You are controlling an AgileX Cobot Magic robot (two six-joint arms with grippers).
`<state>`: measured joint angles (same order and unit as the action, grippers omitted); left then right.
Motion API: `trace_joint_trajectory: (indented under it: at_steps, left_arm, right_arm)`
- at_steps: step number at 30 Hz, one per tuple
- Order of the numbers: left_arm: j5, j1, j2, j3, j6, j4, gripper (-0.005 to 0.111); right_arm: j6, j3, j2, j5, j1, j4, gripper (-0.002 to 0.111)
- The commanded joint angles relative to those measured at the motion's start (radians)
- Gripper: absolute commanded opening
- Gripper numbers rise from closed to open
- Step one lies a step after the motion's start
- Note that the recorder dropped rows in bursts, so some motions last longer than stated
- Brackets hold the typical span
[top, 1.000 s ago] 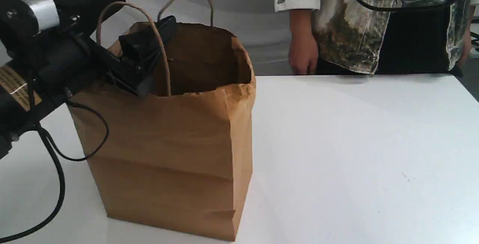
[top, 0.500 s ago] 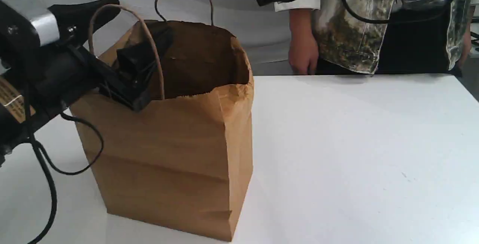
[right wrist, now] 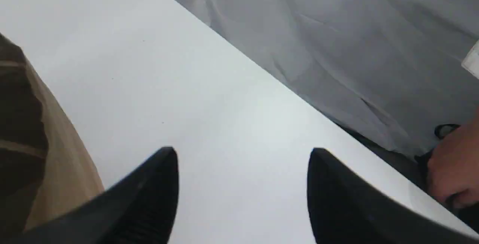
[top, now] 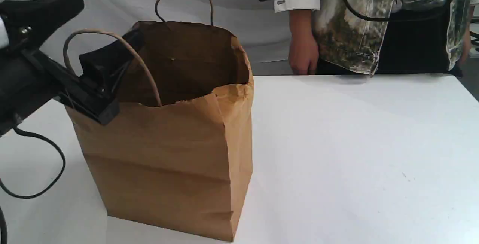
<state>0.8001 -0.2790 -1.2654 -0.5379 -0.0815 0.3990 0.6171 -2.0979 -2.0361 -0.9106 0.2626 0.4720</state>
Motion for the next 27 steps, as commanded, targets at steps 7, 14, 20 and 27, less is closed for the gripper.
trace_joint_trajectory:
  at_steps: [7,14,20,27]
  left_arm:
    - [-0.086,0.001,0.027,0.004,-0.075,0.084,0.078]
    - [-0.16,0.001,0.145,0.044,-0.075,0.084,0.078]
    - [-0.171,0.001,0.222,0.106,-0.075,0.077,0.078]
    - [-0.174,0.001,0.322,0.152,-0.078,0.077,0.078]
  right_arm:
    - [0.002,0.007,0.004,0.011,-0.005,0.007,0.051]
    - [0.005,0.007,0.004,0.011,-0.005,0.009,0.051]
    - [0.005,0.007,0.004,0.011,-0.005,0.009,0.051]
    - [-0.007,0.007,0.004,0.024,-0.005,0.005,0.047]
